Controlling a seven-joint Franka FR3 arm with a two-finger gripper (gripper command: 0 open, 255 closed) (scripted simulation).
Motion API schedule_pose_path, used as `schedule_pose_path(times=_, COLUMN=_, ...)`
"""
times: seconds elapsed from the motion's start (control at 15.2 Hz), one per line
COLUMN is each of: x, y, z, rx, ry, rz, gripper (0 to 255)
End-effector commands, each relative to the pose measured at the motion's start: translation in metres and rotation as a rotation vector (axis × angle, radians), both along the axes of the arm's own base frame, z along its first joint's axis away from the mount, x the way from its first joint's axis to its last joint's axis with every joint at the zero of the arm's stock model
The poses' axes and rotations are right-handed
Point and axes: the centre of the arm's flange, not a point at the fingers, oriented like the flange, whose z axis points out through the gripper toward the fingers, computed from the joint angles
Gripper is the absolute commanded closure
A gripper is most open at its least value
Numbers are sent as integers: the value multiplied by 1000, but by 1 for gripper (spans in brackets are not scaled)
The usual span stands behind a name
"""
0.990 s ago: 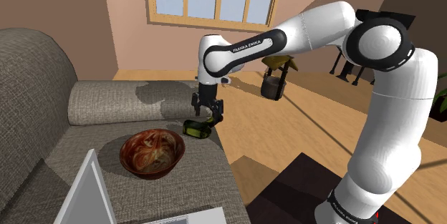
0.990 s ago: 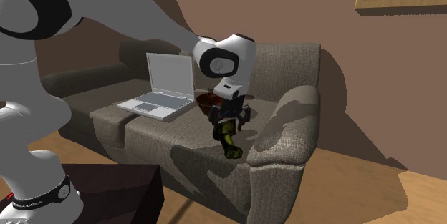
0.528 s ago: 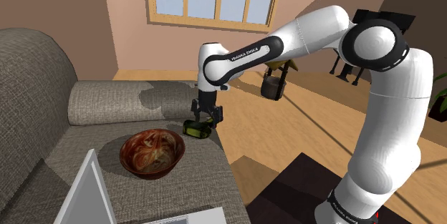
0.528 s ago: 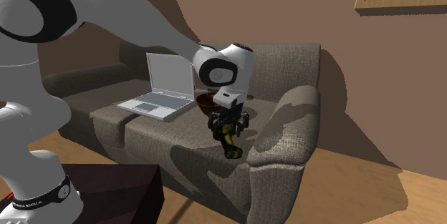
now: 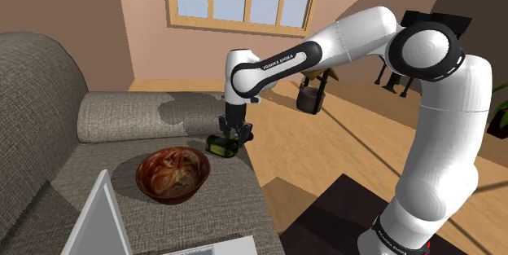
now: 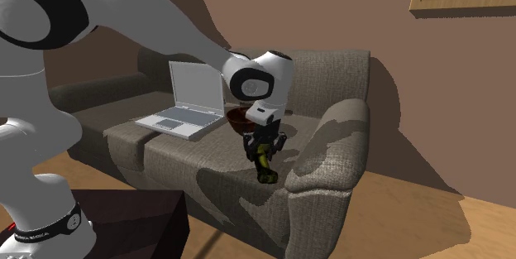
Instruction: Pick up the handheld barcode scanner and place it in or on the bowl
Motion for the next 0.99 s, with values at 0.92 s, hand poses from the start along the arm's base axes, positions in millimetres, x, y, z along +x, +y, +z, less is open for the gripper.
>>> schedule_pose_path(times=0.92, x=0, y=0, z=42, rx=0, ry=-1, rz=0, gripper=255)
